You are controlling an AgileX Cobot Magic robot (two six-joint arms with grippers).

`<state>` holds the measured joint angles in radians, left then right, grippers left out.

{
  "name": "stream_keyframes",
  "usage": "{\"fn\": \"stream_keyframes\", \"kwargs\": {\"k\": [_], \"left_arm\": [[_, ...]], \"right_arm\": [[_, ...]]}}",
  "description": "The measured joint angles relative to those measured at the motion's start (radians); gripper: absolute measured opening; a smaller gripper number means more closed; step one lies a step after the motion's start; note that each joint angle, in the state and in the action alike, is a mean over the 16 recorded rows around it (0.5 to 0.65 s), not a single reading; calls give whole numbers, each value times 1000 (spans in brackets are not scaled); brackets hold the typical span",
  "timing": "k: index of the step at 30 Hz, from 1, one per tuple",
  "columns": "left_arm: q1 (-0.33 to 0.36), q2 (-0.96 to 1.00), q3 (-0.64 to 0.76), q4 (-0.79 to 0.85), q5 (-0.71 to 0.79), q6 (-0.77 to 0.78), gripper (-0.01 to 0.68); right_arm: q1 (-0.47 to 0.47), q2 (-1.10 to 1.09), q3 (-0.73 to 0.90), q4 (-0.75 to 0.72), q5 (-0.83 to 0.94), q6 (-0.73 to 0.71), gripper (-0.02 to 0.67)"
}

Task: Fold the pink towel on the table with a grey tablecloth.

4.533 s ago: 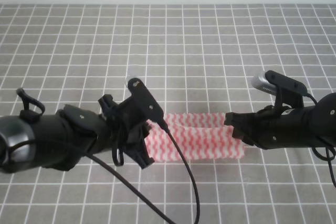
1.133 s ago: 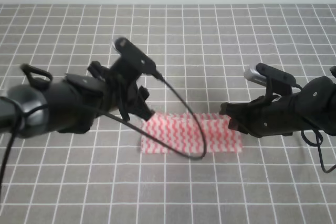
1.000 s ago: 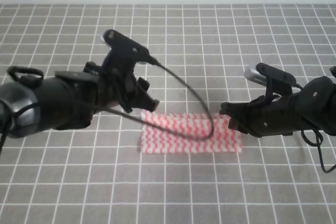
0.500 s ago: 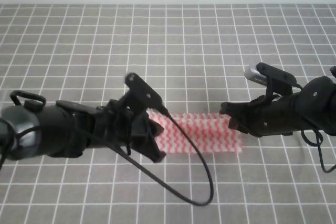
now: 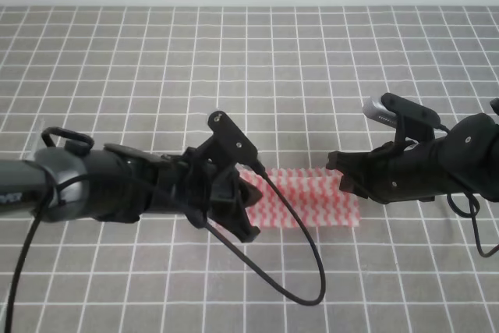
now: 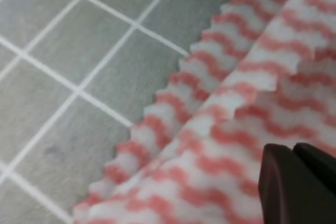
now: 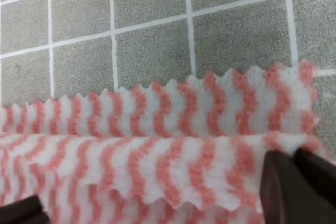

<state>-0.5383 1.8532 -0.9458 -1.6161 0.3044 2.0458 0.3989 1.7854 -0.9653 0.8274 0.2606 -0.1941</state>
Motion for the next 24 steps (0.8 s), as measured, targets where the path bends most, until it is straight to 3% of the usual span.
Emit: {"fn": "stream_keyframes", "kwargs": {"k": [24], "left_arm": [[0,91,-112,-1,90,-2,7]], "right_arm": [[0,-1,0,0,-1,-8,-15]]}}
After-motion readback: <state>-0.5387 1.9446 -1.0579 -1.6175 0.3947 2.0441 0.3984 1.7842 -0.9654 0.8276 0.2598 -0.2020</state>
